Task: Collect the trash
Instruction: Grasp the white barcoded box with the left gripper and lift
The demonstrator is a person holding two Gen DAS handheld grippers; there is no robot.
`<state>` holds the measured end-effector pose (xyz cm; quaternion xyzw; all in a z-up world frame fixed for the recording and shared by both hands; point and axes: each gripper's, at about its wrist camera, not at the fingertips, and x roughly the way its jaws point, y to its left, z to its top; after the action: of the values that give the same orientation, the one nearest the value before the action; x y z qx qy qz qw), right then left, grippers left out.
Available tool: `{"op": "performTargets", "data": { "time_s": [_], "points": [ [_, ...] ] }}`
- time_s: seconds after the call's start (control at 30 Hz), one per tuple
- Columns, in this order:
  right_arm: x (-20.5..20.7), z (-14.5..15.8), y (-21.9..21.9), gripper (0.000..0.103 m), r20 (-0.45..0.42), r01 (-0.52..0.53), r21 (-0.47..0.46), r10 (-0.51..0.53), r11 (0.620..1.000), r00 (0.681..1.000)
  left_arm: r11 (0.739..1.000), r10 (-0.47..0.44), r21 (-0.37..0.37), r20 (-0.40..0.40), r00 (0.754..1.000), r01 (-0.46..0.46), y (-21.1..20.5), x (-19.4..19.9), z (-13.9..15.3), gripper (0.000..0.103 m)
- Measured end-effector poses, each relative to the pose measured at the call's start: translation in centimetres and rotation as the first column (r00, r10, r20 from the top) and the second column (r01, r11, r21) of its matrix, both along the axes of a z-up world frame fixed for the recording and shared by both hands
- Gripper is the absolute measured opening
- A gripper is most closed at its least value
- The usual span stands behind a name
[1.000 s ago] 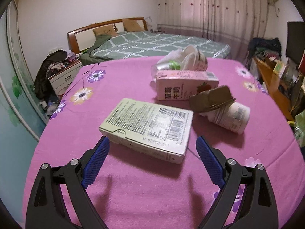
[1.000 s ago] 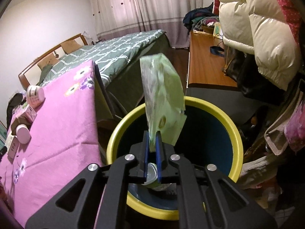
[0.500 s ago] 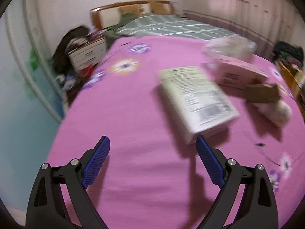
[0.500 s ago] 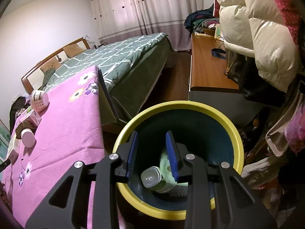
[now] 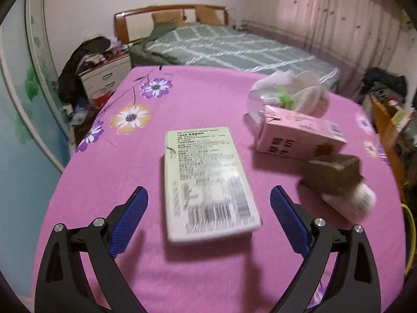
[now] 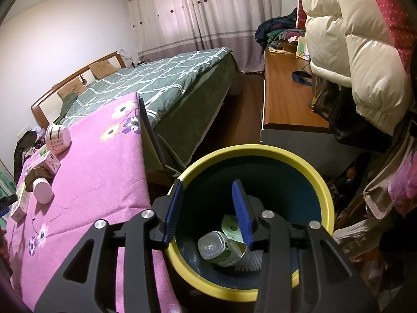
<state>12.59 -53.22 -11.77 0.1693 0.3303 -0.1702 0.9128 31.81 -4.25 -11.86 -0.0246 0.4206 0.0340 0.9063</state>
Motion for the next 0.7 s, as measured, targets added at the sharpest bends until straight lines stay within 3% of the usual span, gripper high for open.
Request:
{"op": "performTargets", "data": {
  "time_s": [0.2,0.37,0.5,0.7],
  "points": [
    [0.2,-0.1,-0.6,0.039,0.001,0.003,0.01,-0.003,1.0,1.0,0.995,0.094,0.042,-0.063,0.994,-0.092,0.5,3.0,-1.3,0.093],
    [0.2,-0.1,-0.9,0.039,0.005,0.004,0.015,-0.004,1.0,1.0,0.996,0.092,0.016,-0.121,0.988,-0.091,1.1,4.3,-2.9,0.091],
    [0.1,-0.1,-1.0,0.039,0.005,0.005,0.016,-0.005,1.0,1.0,0.997,0.072,0.034,-0.095,0.993,-0.069,0.8,4.1,-2.7,0.073],
    [-0.1,-0.3,-1.2,0.039,0.006,0.005,0.025,-0.005,1.0,1.0,1.0,0.015,0.025,-0.076,0.997,-0.013,0.5,2.5,-2.3,0.071]
  ]
}}
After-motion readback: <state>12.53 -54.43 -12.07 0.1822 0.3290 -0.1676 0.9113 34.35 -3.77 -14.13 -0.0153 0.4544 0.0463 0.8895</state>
